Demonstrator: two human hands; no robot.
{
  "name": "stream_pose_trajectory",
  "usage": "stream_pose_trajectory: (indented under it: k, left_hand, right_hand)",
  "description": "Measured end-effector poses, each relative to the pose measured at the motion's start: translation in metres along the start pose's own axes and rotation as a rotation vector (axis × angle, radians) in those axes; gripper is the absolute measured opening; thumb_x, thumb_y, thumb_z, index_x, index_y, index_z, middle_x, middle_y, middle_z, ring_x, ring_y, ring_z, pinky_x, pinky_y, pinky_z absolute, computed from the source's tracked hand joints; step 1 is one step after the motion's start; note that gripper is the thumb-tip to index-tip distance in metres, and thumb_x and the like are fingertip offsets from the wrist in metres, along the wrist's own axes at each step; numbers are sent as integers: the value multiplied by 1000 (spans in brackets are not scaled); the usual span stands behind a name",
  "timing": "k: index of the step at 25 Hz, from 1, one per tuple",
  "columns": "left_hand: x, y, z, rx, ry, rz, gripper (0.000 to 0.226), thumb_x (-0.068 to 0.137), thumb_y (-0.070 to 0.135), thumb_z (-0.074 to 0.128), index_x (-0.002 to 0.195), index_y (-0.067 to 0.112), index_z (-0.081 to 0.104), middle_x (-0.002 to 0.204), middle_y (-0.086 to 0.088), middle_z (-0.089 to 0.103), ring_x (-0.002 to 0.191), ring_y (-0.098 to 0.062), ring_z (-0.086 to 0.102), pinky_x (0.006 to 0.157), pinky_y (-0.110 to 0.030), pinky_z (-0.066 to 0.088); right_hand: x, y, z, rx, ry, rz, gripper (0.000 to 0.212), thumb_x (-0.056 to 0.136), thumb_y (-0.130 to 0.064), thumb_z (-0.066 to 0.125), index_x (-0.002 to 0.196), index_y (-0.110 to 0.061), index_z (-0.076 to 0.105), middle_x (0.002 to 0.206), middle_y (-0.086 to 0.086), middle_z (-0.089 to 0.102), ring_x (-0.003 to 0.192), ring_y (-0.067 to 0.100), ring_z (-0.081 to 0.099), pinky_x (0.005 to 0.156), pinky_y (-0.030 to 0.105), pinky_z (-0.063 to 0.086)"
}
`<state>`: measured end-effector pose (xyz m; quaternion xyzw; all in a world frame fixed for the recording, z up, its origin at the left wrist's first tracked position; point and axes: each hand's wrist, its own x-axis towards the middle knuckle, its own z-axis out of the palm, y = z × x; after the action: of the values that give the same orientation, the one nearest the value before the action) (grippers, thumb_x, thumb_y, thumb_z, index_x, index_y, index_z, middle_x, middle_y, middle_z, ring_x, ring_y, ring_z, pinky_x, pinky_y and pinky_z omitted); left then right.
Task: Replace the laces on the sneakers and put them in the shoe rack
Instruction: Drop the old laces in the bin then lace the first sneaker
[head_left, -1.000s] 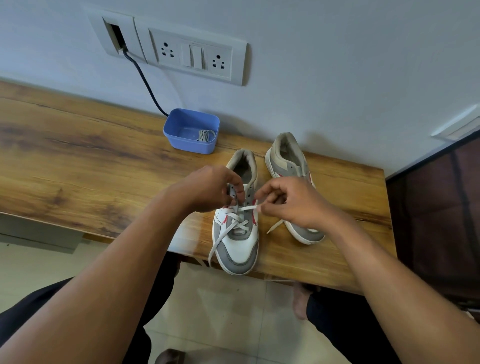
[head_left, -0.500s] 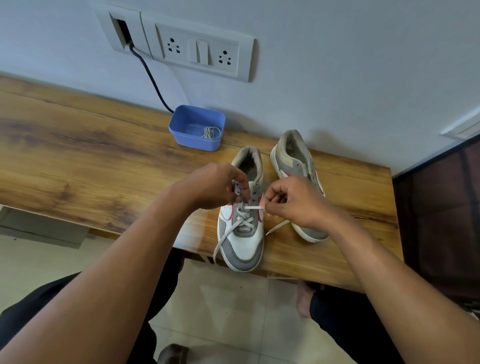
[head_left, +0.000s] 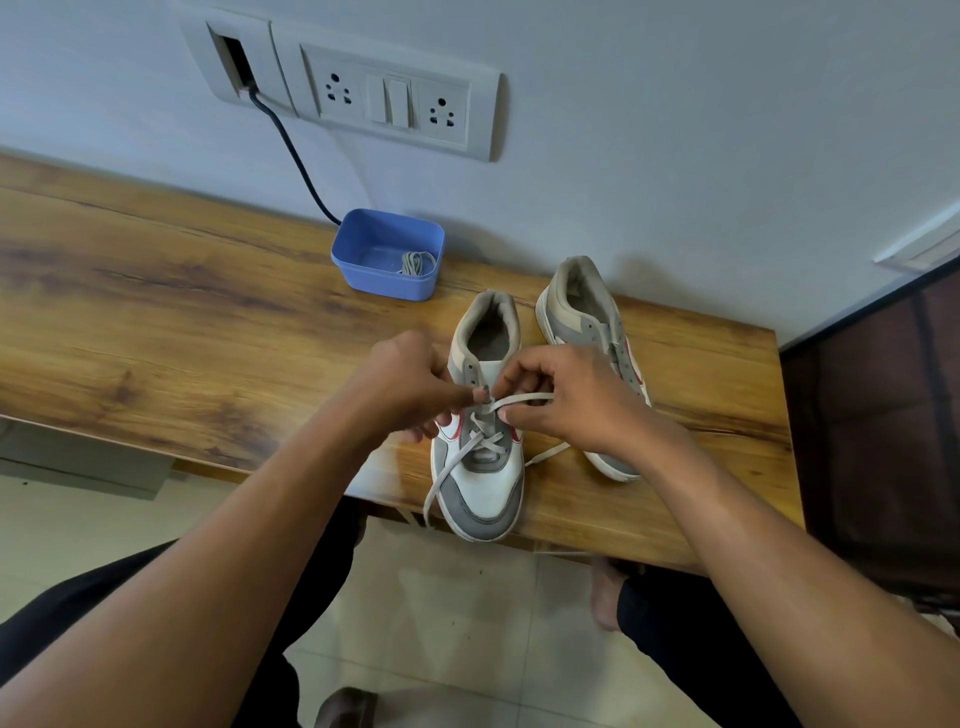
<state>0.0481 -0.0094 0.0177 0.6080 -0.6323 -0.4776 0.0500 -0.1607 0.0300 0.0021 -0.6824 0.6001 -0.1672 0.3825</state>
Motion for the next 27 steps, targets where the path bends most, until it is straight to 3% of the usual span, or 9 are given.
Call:
stream_pose_trajectory:
  k: [2,7,13,17,20,22,27]
  left_hand:
    - [-4,0,7,-22,-25,-55,29,85,30,82,78,3,75,67,-7,75,67,-24,76,61,-37,64]
    - [-1,-4,22,-41,43,-69,10,85,8,74,78,1,74,67,-12,74,65,-26,76,66,-46,65]
    - [-4,-18,31,-394,-16,-193,12,96,1,63,86,3,69,75,-12,70,66,-18,66,63,-31,60]
    - [-6,-24,34,-501,-2,-175,11,98,2,63,88,1,67,75,-11,68,65,-16,64,61,-29,60]
    - [-5,-28,31,-460,-1,-144,10,98,5,64,90,0,68,76,-12,70,65,-18,67,68,-35,63]
    - [-5,-28,27,-401,0,-121,7,98,5,63,92,3,67,76,-12,72,68,-20,71,74,-40,64]
    - [-2,-19,13,169,163,261,22,92,8,67,93,30,67,81,9,70,77,-5,66,65,-25,52]
  right_hand:
    - [1,-2,6,-98,16,-51,23,79,-21,87,97,-33,80,76,-18,73,74,-2,69,68,25,55]
    - [5,-10,15,-325,64,-117,22,81,-32,87,103,-31,81,98,-12,77,87,5,69,76,33,60]
    - [11,-4,20,-342,18,-141,13,88,-31,82,99,-28,79,97,-12,67,87,7,62,72,28,49]
    - [12,0,22,-351,-67,-173,6,99,-25,69,96,-24,65,99,-9,55,87,9,56,72,30,47]
    - [10,2,20,-275,-108,-130,15,107,-25,54,92,-22,52,97,-8,49,85,6,48,74,28,41]
    - [9,1,16,-200,-119,-66,17,108,-25,54,92,-21,53,96,-9,51,85,3,49,72,24,37]
    - [3,-6,5,-46,-52,79,10,100,-31,70,92,-25,70,84,-12,69,73,-4,63,67,21,44]
